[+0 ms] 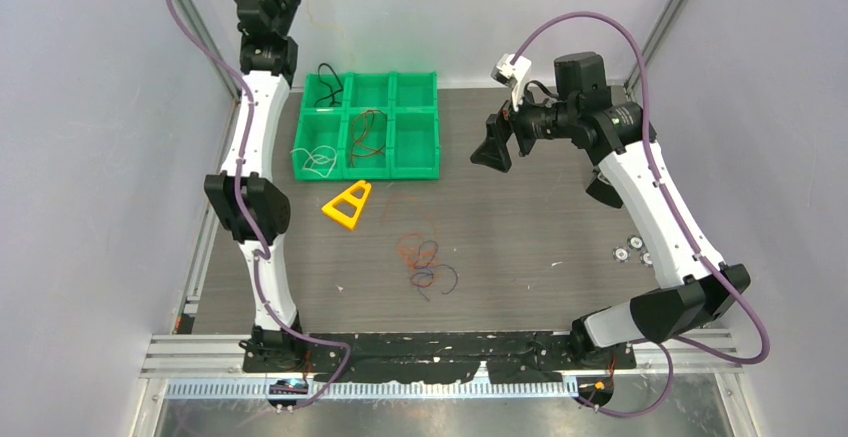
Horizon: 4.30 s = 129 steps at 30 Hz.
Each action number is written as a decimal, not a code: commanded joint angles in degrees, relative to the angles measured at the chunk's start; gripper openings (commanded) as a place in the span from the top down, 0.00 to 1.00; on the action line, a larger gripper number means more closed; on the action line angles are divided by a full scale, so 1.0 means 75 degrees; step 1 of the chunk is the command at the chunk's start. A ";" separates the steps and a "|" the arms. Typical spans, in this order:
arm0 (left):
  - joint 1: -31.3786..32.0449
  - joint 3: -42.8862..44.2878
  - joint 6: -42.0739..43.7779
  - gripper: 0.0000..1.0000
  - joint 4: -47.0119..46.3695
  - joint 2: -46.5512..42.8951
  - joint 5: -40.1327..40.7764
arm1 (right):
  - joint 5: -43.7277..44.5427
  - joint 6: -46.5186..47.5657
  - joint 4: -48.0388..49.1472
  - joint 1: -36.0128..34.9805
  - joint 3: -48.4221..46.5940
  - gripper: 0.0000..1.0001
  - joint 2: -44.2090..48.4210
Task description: Untangle the cables
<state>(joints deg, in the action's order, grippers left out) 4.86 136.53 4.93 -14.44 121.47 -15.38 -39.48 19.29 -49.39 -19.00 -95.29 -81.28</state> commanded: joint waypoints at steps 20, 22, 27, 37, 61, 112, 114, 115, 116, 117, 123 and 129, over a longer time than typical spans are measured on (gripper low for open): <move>0.0568 -0.1011 -0.0112 1.00 0.0007 0.1184 -0.0743 | 0.0196 0.0049 -0.0524 0.0055 -0.0598 0.05 -0.0254; 0.0562 -0.0885 -0.1133 1.00 0.0283 0.1320 -0.0976 | 0.0218 0.0032 -0.0492 0.0060 -0.0580 0.05 -0.0254; 0.0678 -0.2386 -0.3211 1.00 0.0045 0.1090 -0.1493 | 0.0237 0.0044 -0.0496 0.0100 -0.0529 0.05 -0.0238; 0.0223 -0.3116 -0.4490 1.00 0.1353 0.1116 -0.1134 | 0.0309 0.0169 -0.0852 0.0192 -0.0509 0.05 -0.0195; 0.0170 -0.1478 -0.5732 1.00 0.0607 0.2177 -0.3411 | 0.0291 -0.0145 -0.1162 0.0219 -0.0620 0.05 -0.0432; -0.0338 -0.1460 0.5389 0.44 1.0085 -0.0136 -0.3843 | -0.0072 -0.0059 -0.1244 0.0225 -0.0835 0.05 -0.0679; -0.0225 -0.1110 0.5601 0.49 1.0116 0.0178 -0.3599 | -0.0071 -0.0066 -0.1249 0.0231 -0.0857 0.05 -0.0701; -0.0165 -0.0908 0.5746 0.51 1.0197 0.0353 -0.3465 | -0.0063 -0.0073 -0.1252 0.0222 -0.0872 0.05 -0.0690; -0.0094 -0.0753 0.5885 0.52 1.0271 0.0531 -0.3343 | -0.0052 -0.0075 -0.1254 0.0225 -0.0869 0.05 -0.0687; -0.0037 -0.0621 0.5967 0.52 1.0300 0.0687 -0.3257 | -0.0048 -0.0081 -0.1264 0.0231 -0.0864 0.05 -0.0681; 0.0121 -0.0506 0.5679 0.57 0.9504 0.1178 -0.2738 | 0.0018 -0.0090 -0.1252 0.0226 -0.0770 0.05 -0.0627; 0.0146 -0.0226 0.5816 0.72 0.9247 0.1530 -0.2337 | 0.0058 -0.0118 -0.1225 0.0225 -0.0730 0.05 -0.0593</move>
<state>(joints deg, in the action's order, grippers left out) 5.78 130.74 46.89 57.84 132.33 -35.16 -38.65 18.48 -60.20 -17.50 -100.82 -87.61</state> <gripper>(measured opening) 0.328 0.954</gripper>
